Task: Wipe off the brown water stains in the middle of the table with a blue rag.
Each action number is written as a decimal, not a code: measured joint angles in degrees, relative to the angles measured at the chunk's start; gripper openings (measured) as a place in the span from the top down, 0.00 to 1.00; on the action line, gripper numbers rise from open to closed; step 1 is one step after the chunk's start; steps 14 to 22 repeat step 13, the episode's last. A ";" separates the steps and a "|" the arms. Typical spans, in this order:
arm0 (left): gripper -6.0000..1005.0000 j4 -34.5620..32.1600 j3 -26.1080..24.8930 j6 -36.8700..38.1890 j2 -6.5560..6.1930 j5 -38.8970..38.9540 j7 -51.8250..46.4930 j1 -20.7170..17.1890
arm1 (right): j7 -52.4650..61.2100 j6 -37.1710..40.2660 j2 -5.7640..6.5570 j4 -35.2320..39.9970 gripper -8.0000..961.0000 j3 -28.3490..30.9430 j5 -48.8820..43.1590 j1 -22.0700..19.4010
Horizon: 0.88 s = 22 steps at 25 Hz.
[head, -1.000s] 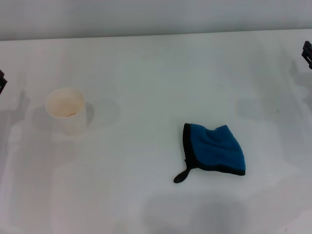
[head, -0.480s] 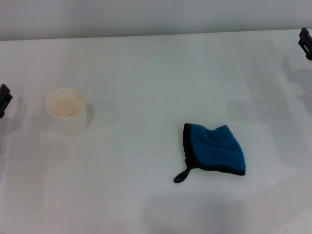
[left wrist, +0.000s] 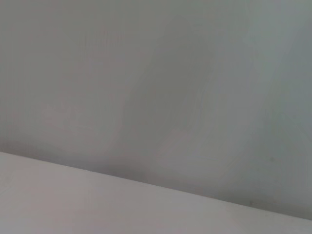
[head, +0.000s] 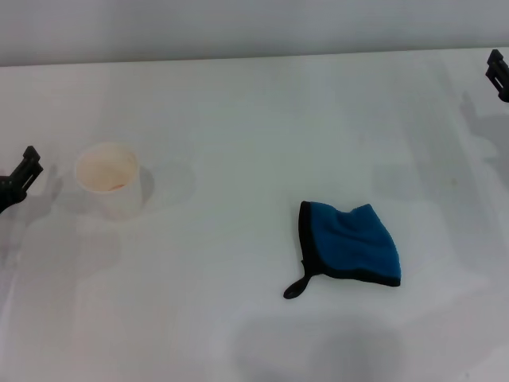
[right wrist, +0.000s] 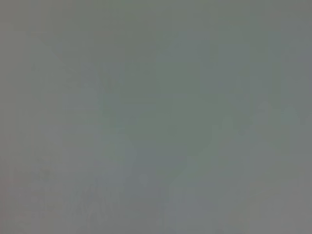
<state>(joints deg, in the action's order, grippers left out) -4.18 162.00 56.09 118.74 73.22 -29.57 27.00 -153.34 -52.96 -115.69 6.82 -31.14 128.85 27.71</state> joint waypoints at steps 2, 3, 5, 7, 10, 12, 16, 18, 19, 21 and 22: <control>0.12 0.03 -0.24 0.02 0.00 0.06 -0.01 0.21 | -0.01 -0.18 0.10 0.28 0.29 0.03 0.00 -0.41; 0.12 0.03 -0.20 0.02 0.01 0.07 -0.01 0.33 | -0.01 -0.18 0.10 0.28 0.29 0.03 0.00 -0.41; 0.12 -0.01 0.02 0.04 0.08 0.02 -0.02 0.62 | -0.02 -0.08 0.17 0.38 0.29 0.03 0.00 -0.65; 0.12 -0.12 0.07 0.03 0.13 -0.01 -0.04 0.69 | -0.03 0.34 0.24 0.40 0.29 0.03 0.00 -0.78; 0.12 -0.11 0.04 -0.33 0.17 -0.02 -0.05 0.63 | 0.30 0.23 0.25 0.29 0.29 0.03 0.00 -0.89; 0.12 -0.07 -0.17 -0.48 0.18 0.11 -0.05 0.32 | 0.56 -0.06 0.17 0.06 0.29 0.03 0.00 -0.91; 0.12 -0.07 -0.28 -0.48 0.18 0.21 -0.06 0.20 | 0.56 -0.13 0.08 -0.10 0.29 -0.16 -0.05 -0.94; 0.12 -0.07 -0.28 -0.48 0.18 0.21 -0.06 0.20 | 0.56 -0.13 0.08 -0.10 0.29 -0.16 -0.05 -0.94; 0.12 -0.07 -0.28 -0.48 0.18 0.21 -0.06 0.20 | 0.56 -0.13 0.08 -0.10 0.29 -0.16 -0.05 -0.94; 0.12 -0.07 -0.28 -0.48 0.18 0.21 -0.06 0.20 | 0.56 -0.13 0.08 -0.10 0.29 -0.16 -0.05 -0.94; 0.12 -0.07 -0.28 -0.48 0.18 0.21 -0.06 0.20 | 0.56 -0.13 0.08 -0.10 0.29 -0.16 -0.05 -0.94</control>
